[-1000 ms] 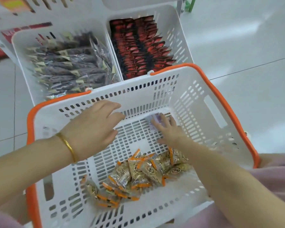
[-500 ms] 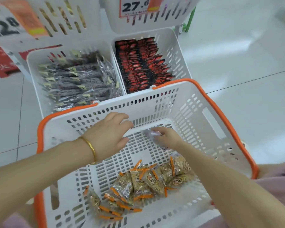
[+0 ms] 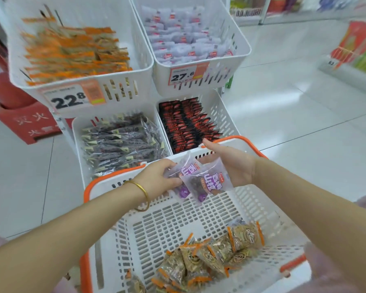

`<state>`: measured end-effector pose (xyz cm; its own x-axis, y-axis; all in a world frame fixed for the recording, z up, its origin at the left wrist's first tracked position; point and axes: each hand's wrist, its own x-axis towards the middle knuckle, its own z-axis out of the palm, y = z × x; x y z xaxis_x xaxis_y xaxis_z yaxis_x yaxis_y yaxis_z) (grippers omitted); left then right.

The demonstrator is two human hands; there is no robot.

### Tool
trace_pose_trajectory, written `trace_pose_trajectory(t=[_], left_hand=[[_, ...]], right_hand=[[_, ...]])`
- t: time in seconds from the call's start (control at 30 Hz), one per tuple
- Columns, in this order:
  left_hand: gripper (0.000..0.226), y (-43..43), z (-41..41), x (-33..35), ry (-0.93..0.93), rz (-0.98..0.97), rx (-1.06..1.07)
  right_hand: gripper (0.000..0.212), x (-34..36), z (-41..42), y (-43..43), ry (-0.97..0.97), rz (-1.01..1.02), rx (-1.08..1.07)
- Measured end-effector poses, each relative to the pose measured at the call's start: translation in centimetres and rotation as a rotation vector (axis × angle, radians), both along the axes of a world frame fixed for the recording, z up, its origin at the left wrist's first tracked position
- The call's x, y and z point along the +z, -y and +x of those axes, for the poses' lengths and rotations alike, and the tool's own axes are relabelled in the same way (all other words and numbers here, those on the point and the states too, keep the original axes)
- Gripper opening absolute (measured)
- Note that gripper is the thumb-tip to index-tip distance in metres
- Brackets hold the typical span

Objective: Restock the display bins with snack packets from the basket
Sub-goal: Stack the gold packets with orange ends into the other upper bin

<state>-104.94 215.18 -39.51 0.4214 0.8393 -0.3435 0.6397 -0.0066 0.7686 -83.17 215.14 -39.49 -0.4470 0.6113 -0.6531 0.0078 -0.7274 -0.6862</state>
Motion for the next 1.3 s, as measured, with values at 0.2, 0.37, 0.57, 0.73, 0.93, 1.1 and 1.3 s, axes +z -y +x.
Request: trace_pose_trajectory(t=[0.2, 0.37, 0.57, 0.73, 0.93, 1.1, 1.3], left_hand=[[0.006, 0.6, 0.1, 1.3, 0.256, -0.213, 0.151], [0.01, 0.2, 0.5, 2.4, 0.381, -0.299, 0.205], [0.005, 0.6, 0.9, 3.9, 0.425, -0.305, 0.245], [0.009, 2.2, 0.8, 4.6, 0.476, -0.359, 0.268], [0.008, 2.1, -1.4, 3.8, 0.368, -0.211, 0.317], [0.007, 3.0, -1.5, 1.4, 0.307, -0.259, 0.27], [0.022, 3.1, -1.7, -1.9, 0.229, -0.352, 0.28]], right_hand=[[0.037, 3.4, 0.2, 1.5, -0.168, 0.139, 0.096], [0.073, 3.6, 0.2, 0.4, 0.191, 0.06, -0.149], [0.08, 4.1, 0.9, 1.3, -0.003, 0.1, -0.122], [0.055, 4.9, -0.2, 2.1, 0.088, 0.22, -0.126], [0.044, 2.2, -1.4, 2.7, 0.312, 0.283, -0.265], [0.035, -5.1, -2.1, 4.8, 0.667, 0.219, 0.105], [0.056, -14.5, -2.1, 4.9, 1.045, 0.369, 0.498]])
